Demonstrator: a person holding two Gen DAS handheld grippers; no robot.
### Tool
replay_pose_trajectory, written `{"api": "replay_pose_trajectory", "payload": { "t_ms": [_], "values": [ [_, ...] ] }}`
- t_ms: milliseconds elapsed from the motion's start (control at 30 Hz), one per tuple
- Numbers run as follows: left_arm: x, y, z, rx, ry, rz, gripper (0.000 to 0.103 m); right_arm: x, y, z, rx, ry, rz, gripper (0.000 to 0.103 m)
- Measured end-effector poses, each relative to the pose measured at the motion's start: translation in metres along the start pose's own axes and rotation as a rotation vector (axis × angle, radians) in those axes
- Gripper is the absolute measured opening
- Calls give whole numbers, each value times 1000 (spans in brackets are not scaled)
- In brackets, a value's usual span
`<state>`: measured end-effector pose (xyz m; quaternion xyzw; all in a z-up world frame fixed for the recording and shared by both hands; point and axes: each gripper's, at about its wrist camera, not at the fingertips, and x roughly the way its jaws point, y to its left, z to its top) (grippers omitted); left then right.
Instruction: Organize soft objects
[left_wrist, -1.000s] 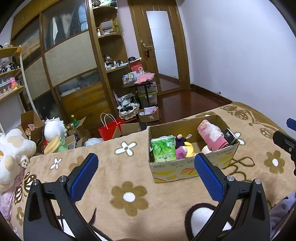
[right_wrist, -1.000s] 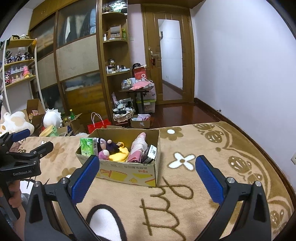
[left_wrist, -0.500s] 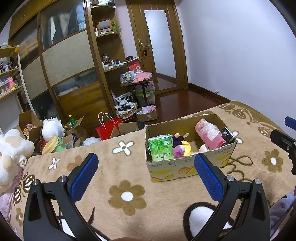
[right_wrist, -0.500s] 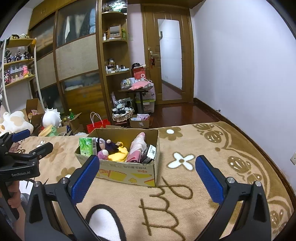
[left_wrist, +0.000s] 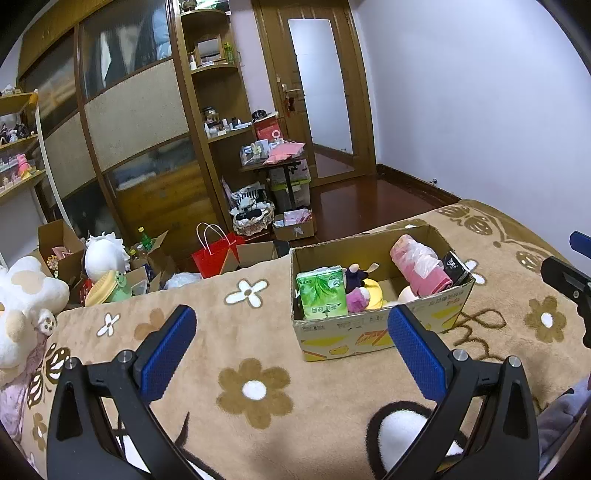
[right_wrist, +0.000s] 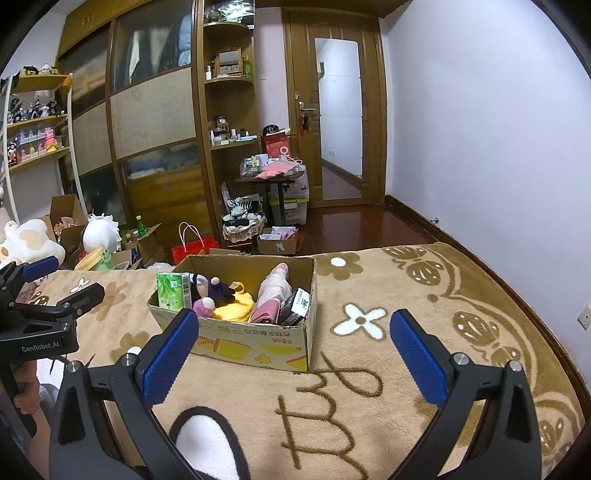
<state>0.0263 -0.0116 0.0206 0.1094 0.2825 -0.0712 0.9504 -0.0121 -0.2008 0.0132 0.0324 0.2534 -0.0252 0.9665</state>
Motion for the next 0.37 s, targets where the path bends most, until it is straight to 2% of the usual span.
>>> {"api": "replay_pose_trajectory", "payload": {
  "t_ms": [367],
  "values": [
    [0, 0, 0, 0, -2, 0, 102, 0, -1, 0, -1, 2, 2, 103]
  ]
}}
